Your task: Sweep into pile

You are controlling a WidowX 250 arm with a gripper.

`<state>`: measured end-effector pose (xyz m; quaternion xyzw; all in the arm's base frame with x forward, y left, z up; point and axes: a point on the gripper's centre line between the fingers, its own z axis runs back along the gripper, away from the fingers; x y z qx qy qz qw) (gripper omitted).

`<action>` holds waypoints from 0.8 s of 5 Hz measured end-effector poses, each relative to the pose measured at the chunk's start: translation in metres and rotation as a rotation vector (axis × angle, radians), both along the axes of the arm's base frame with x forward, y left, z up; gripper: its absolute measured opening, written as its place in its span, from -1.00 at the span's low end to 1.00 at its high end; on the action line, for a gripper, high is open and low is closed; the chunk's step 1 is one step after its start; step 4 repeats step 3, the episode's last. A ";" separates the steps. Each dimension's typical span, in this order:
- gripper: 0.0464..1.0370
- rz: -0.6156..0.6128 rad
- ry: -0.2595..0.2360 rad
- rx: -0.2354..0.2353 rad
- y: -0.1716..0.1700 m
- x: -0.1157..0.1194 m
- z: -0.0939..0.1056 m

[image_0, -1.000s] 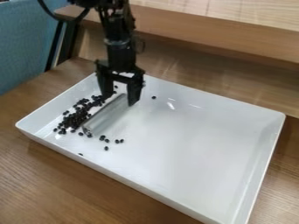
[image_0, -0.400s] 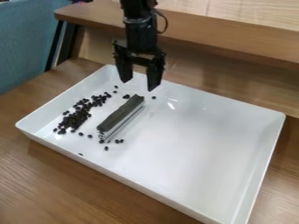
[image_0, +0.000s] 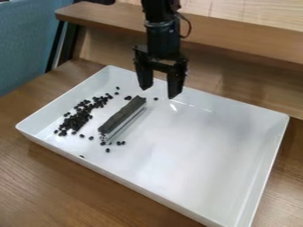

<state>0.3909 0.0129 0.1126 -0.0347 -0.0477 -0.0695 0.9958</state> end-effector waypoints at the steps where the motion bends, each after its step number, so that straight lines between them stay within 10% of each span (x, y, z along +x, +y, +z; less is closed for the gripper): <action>1: 0.92 -0.041 0.010 -0.017 -0.019 -0.003 0.004; 4: 0.92 -0.081 -0.007 -0.024 -0.036 -0.005 0.019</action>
